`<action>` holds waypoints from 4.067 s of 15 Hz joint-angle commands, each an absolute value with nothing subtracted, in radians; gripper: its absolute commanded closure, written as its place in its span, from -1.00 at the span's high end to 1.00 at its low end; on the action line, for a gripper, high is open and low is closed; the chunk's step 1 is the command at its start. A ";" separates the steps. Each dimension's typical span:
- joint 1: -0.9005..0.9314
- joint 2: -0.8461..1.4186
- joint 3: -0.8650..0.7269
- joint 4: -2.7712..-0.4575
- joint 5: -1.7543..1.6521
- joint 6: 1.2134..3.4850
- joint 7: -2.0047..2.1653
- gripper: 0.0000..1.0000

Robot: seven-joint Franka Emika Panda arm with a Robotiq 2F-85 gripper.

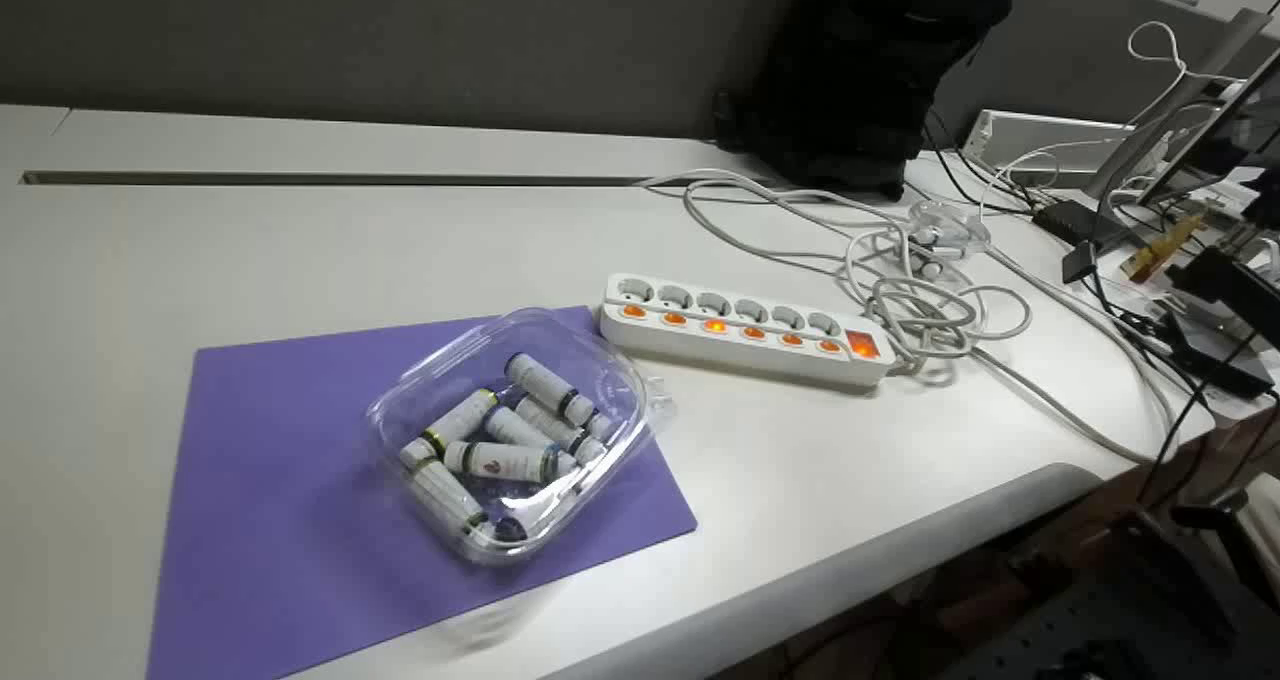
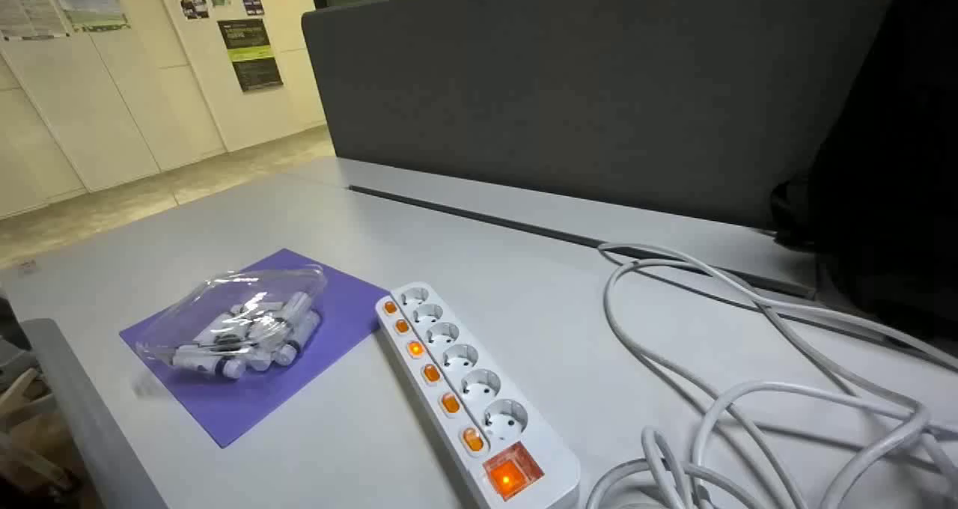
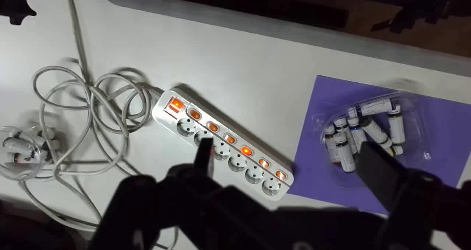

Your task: Turn off the third switch from the left

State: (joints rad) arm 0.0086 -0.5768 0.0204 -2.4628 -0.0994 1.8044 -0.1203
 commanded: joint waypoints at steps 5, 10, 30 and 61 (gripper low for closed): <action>0.019 -0.576 0.012 -2.461 -0.104 1.805 -0.116 1.00; 0.019 -0.576 0.012 -2.461 -0.104 1.805 -0.116 1.00; -0.127 -0.189 -0.072 -2.593 -0.071 2.496 0.027 -0.26; -0.118 0.302 -0.013 -2.463 0.102 2.817 -0.072 -1.00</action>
State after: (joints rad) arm -0.1097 0.2604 -0.0368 -2.5072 0.0707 2.8232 -0.0487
